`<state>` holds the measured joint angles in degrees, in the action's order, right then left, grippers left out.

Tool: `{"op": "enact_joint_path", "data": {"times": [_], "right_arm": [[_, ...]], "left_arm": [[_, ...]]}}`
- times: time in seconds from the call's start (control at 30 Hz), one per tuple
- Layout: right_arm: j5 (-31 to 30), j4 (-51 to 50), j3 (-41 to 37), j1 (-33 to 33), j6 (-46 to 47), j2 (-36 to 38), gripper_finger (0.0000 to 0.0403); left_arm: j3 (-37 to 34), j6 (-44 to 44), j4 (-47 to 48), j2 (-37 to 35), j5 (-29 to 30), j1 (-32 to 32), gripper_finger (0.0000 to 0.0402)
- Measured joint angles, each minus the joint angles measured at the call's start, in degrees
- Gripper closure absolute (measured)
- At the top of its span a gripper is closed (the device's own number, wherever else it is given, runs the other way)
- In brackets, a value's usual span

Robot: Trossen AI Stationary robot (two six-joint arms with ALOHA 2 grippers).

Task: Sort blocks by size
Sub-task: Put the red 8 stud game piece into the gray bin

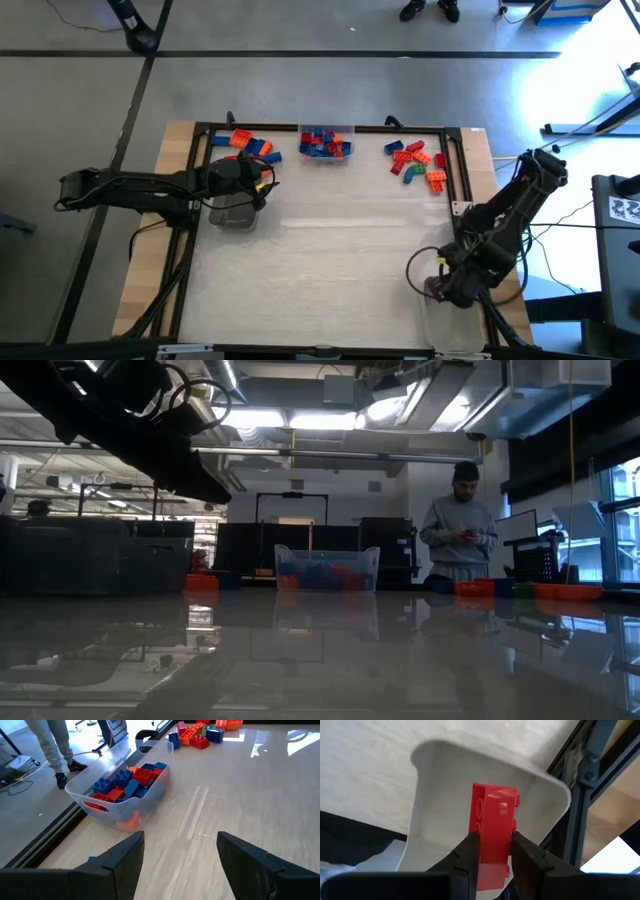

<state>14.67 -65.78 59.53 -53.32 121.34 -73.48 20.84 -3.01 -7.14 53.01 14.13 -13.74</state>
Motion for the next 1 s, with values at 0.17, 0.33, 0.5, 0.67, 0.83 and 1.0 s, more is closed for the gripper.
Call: {"op": "enact_joint_path", "data": {"times": [0.17,0.33,0.5,0.67,0.83,1.0], "right_arm": [[1.85,3.0,0.0,-2.13,3.23,-1.55,0.031],[1.41,4.97,0.0,-2.23,2.99,-3.72,0.031],[1.43,5.32,0.0,-2.23,1.37,-6.53,0.031],[0.2,6.13,-0.02,-2.21,-0.52,-7.74,0.031],[0.89,6.16,-0.02,-2.19,-1.52,-7.9,0.031],[1.46,5.68,-0.02,-2.19,-2.06,-7.79,0.031]], "left_arm": [[0.0,0.0,0.0,0.0,0.0,0.0,0.0167],[0.0,0.0,0.02,0.0,0.0,0.0,0.0167],[0.0,-0.46,-0.47,0.0,0.0,0.0,0.0167],[0.0,-0.52,-1.68,0.0,0.0,0.0,0.0167],[0.0,-0.65,-1.7,0.0,0.0,0.0,0.0167],[0.0,-1.01,-1.58,0.0,0.0,0.0,0.0167]]}}
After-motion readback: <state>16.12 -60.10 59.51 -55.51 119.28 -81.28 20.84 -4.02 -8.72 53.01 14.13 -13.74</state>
